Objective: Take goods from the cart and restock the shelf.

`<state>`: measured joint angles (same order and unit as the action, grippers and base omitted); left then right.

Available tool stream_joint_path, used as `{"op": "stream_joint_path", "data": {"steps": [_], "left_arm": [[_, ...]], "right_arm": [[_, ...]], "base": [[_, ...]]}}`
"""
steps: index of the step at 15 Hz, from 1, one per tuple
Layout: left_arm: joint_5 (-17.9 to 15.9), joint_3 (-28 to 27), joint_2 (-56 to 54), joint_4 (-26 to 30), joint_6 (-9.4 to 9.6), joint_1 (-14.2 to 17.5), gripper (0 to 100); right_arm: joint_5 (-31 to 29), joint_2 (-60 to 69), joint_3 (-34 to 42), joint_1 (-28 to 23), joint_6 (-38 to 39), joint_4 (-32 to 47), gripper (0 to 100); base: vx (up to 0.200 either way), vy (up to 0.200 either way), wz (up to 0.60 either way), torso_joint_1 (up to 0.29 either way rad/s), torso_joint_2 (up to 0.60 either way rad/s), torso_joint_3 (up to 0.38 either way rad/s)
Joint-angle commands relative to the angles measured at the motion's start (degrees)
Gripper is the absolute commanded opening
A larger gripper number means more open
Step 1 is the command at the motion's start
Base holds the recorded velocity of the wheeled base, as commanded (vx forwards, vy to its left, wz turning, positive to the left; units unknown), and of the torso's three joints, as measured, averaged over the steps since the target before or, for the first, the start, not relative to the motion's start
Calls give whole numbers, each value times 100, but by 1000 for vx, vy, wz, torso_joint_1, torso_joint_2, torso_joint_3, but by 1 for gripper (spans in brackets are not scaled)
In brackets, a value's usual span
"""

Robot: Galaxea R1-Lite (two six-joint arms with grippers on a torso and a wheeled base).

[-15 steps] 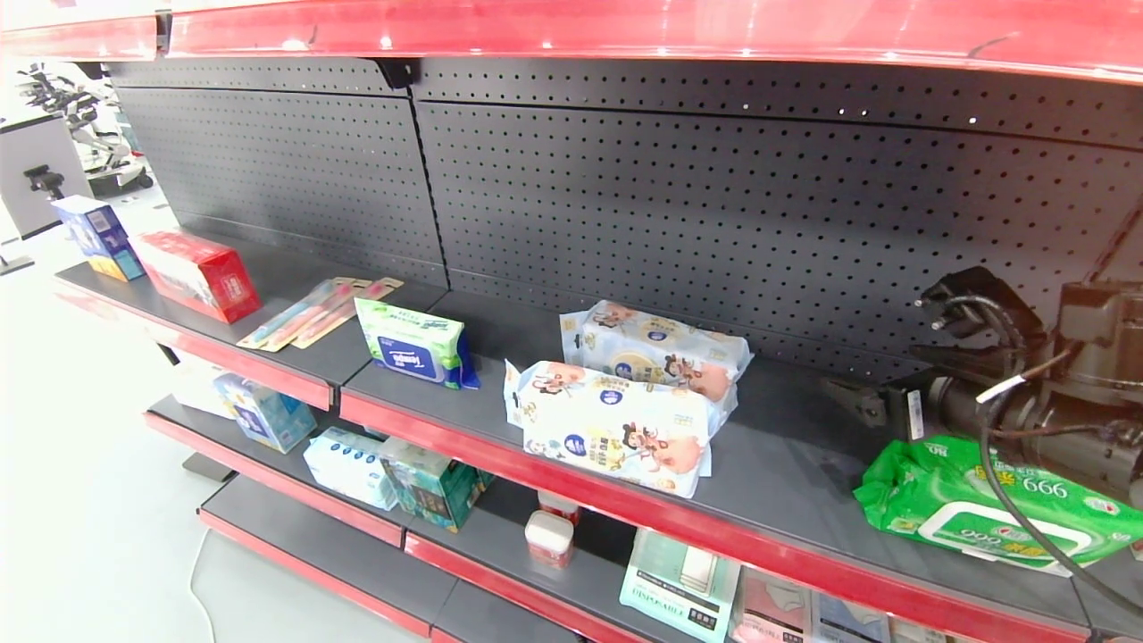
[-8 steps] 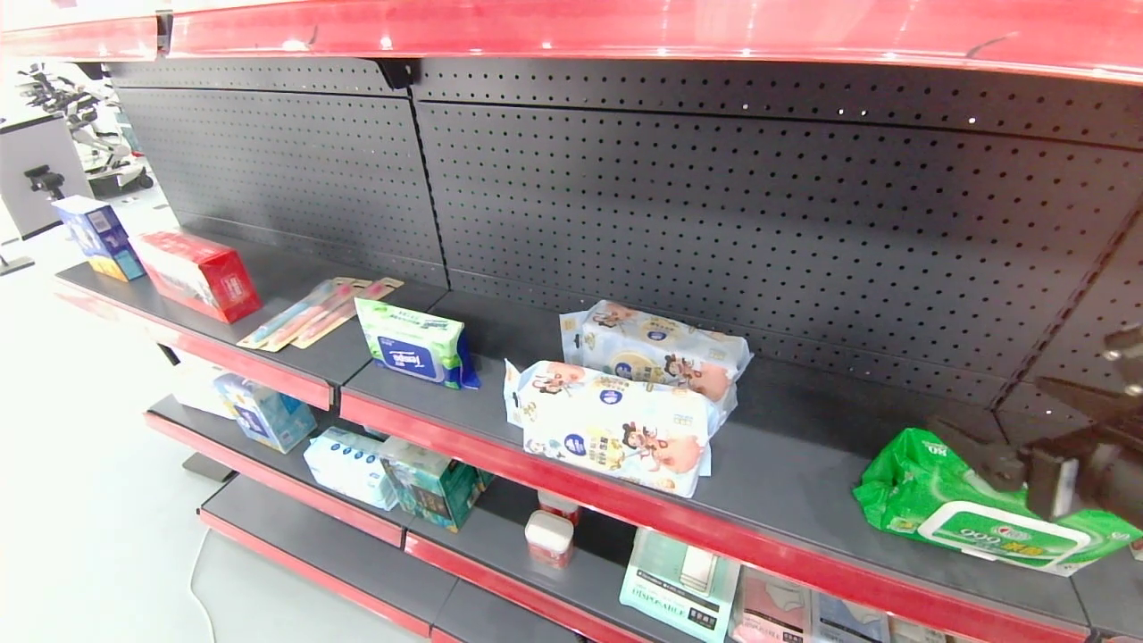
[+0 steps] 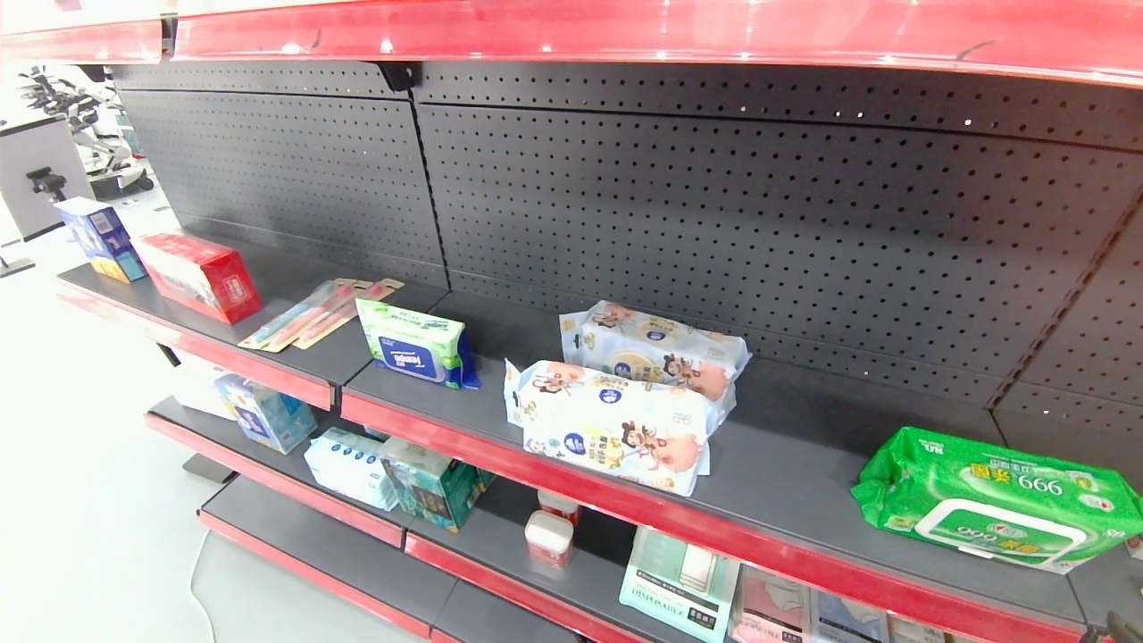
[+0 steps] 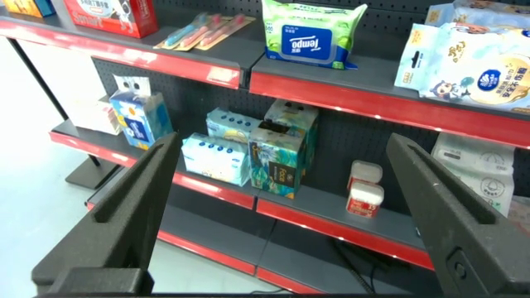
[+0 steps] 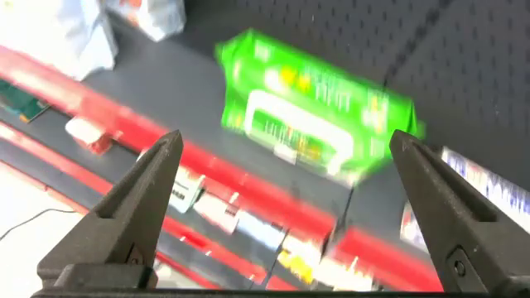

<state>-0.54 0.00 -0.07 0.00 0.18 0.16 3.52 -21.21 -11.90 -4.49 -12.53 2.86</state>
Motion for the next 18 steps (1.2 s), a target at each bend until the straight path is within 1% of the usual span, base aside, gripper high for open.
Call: {"op": "stream_joint_path", "data": {"steps": [1,3,4,5,6,7,8,9,10,11,12,13,14,15,16,17,18], "left_arm": [[1,0,7,0,-1,2,100],[1,0,7,0,-1,2,100],[1,0,7,0,-1,2,100],[1,0,7,0,17,2,100],[1,0,7,0,17,2,100],[1,0,7,0,26,2,100],[1,0,7,0,17,2,100],[1,0,7,0,17,2,100],[1,0,7,0,26,2,100],[1,0,7,0,26,2,100],[1,0,7,0,26,2,100],[1,0,7,-9,26,2,100],[1,0,7,0,17,2,100],[1,0,7,0,17,2,100],[1,0,7,-9,-1,2,100],[27,0,7,-18,43,2,100],[80,0,7,-26,157,2,100]], "right_arm": [[105,1559,425,-114,374,575,100],[78,1559,1049,-114,612,-216,100],[105,1559,1093,-114,1236,-427,100],[78,1559,1119,-114,1464,-453,100],[78,1559,1163,-114,1332,-515,100],[70,1559,1190,-114,1244,-796,100],[-10,1559,1190,-114,1183,-919,100],[-326,1550,1190,-114,1069,-1051,100],[-467,1559,1190,-114,1113,-1113,100],[-458,1559,1190,-114,1148,-902,100],[-458,1559,1190,-114,1174,-524,100],[-326,1532,1163,-52,1306,-190,100],[-194,1567,1181,220,1253,-251,100],[-194,1787,1181,642,1262,-260,100],[-194,1857,1181,563,1244,-251,100],[-185,2112,1190,466,1262,-260,100],[-212,2121,1190,457,1262,-260,100]], "base": [[0,0,0,0,0,0],[0,0,0,0,0,0],[0,0,0,0,0,0],[0,0,0,0,0,0],[0,0,0,0,0,0],[0,0,0,0,0,0],[0,0,0,0,0,0],[0,0,0,0,0,0],[0,0,0,0,0,0],[0,0,0,0,0,0],[0,0,0,0,0,0],[0,0,0,0,0,0],[0,0,0,0,0,0],[0,0,0,0,0,0],[0,0,0,0,0,0],[0,0,0,0,0,0],[0,0,0,0,0,0]]}}
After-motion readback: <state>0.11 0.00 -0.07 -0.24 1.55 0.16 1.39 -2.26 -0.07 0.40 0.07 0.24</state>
